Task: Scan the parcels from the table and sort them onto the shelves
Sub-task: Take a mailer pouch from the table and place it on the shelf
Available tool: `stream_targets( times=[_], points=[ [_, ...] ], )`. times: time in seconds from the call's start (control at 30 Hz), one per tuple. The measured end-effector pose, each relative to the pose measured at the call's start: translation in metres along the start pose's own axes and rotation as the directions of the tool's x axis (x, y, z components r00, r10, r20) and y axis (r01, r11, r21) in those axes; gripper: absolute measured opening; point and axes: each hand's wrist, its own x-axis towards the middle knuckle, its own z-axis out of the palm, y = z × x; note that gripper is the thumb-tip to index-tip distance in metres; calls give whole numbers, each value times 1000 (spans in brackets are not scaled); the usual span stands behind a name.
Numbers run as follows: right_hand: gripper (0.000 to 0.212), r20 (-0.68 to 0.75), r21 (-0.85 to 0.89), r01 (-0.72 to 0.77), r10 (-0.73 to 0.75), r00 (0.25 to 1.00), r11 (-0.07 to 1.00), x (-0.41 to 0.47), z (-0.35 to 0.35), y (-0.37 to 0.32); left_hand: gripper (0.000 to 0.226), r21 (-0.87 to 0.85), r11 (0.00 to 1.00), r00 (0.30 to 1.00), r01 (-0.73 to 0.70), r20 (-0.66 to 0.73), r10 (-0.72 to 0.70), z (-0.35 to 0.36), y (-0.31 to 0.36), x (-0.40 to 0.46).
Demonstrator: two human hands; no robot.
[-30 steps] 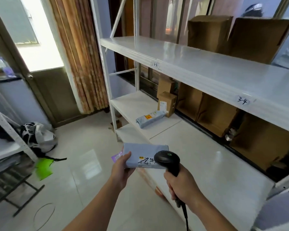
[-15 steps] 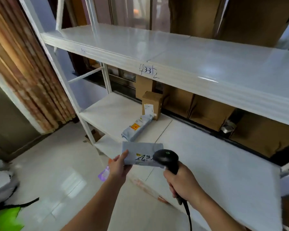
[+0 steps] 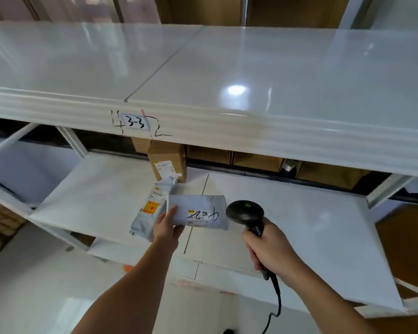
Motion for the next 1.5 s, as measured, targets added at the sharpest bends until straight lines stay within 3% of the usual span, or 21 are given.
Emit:
stream_targets(
  times=[0.13,0.23,0.47,0.63,0.7,0.97,1.1,1.23,1.43,1.5],
  points=[
    [3,-64,20,-24,25,998,1000,22,-5,6,39,-18,997,997,76,30,-76,10,-8,44],
    [2,-100,27,-40,43,994,999,34,-6,6,44,-16,993,992,121,42,-120,13,-12,68],
    [4,-151,28,-66,69,986,997,53,15,-3,44,165,981,994,102,13,-106,15,-10,98],
    [4,-167,46,-72,79,983,996,61,38,-8,48,185,969,987,161,-25,-159,1,-23,107],
    [4,-178,47,-82,89,980,996,64,44,-10,37,185,963,980,198,-14,-199,2,-34,103],
    [5,-217,106,-69,91,972,992,72,60,-12,15,-23,916,913,400,93,-397,35,-39,119],
    [4,-241,124,-67,95,966,990,76,70,-5,28,-23,910,902,414,150,-406,52,-34,137],
    [5,-263,134,-75,108,959,988,74,77,4,14,26,916,899,401,183,-398,71,-27,150],
    [5,-316,147,-112,153,936,983,66,77,17,7,8,900,891,436,139,-433,104,-5,162],
    [6,-333,162,-119,168,928,979,64,75,19,18,-52,881,879,470,113,-462,112,6,167]
  ],
)
